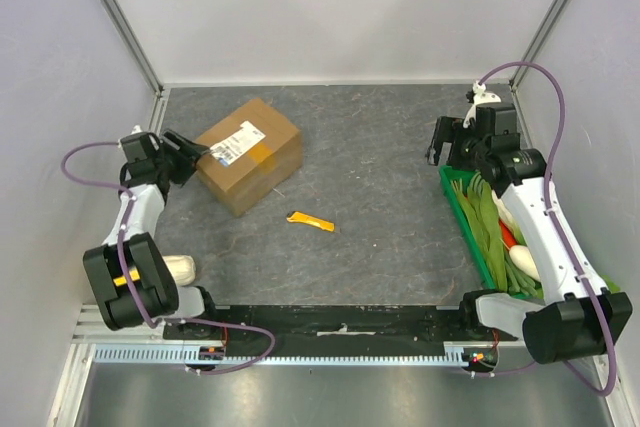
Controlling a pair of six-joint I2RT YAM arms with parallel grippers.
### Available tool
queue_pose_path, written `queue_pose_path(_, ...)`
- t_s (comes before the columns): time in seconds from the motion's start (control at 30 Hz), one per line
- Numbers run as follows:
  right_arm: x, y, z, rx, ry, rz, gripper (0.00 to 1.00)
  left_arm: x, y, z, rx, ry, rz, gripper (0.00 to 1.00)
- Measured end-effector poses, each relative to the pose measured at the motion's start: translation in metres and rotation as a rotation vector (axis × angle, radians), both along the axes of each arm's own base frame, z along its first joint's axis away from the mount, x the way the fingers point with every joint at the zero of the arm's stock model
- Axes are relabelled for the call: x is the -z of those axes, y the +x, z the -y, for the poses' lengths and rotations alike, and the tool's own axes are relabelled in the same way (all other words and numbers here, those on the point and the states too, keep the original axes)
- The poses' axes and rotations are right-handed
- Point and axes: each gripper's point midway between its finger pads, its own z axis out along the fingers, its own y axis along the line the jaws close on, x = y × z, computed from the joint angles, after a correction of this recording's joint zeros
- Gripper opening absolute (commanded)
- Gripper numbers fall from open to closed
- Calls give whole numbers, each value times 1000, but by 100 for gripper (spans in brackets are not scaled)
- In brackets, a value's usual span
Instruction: Unpack the express box
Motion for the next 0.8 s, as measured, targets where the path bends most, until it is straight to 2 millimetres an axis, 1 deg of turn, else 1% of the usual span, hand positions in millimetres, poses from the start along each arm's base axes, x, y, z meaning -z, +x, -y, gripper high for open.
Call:
queue_pose_path(0.1,4,2,0,0,-2,-12,98,-1,10,26,115,-25,11,75)
queue_pose_path(0.2,7,3,-1,-1,-2,-22,98,-5,11,38,165,-25,13,78)
queue_pose_path(0.3,10,4,-3,-11,5,-31,98,-14,13,38,181,-9,16,80)
queue_pose_path(0.47,8,13,-16,-55,56,-12,98,-40,23,34,195,28,67,82)
queue_pose_path(0.57,5,27,-31,-86,98,12,98,-50,28,32,199,44,80,82)
queue_pose_path(0.63,4,39,-45,-112,117,14,98,-53,30,31,202,48,85,82)
queue_pose_path(0.73,1,65,-75,-167,136,22,98,-51,30,31,203,46,79,83)
queue_pose_path(0.8,0,79,-99,-208,140,32,98,-51,30,32,210,45,81,83)
